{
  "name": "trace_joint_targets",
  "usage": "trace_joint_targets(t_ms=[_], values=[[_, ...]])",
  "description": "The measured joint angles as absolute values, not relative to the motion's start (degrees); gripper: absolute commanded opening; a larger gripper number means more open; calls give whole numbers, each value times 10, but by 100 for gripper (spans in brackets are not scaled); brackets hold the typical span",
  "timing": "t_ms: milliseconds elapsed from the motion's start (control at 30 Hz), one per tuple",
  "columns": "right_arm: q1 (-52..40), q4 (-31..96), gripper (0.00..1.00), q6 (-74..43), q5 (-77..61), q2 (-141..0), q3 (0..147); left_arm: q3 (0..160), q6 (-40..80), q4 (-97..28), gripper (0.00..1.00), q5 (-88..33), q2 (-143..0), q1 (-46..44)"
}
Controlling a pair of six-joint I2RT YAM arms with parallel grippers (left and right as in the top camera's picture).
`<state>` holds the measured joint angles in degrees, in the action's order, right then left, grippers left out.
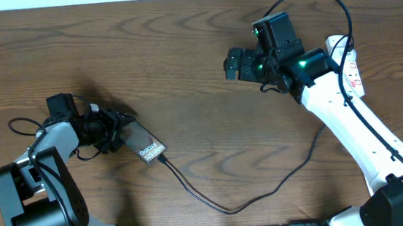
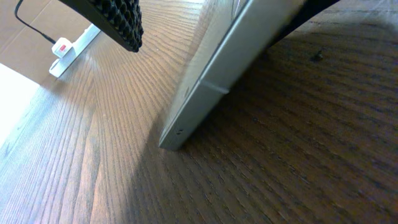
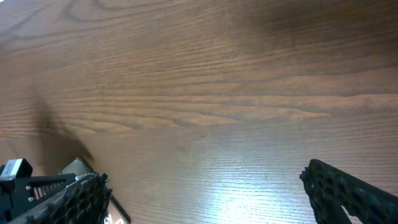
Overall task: Plug charger to phone and switch on socket
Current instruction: 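Set the phone flat on the table with the left gripper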
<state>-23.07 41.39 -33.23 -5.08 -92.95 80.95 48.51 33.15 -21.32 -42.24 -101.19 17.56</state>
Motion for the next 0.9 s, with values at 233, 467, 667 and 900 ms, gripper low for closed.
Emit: trace_joint_targets(t_ms=[233, 467, 667, 900], values=[[-231, 414, 99, -332, -51, -929, 809, 485, 331, -214, 59, -422, -1012, 176], [-231, 414, 99, -332, -51, -929, 809, 485, 331, -214, 59, -421, -1011, 175], [-231, 414, 99, -332, -51, -929, 809, 485, 331, -215, 59, -421, -1011, 175], [-231, 414, 99, -332, -51, -929, 809, 486, 332, -222, 59, -420, -1011, 175]])
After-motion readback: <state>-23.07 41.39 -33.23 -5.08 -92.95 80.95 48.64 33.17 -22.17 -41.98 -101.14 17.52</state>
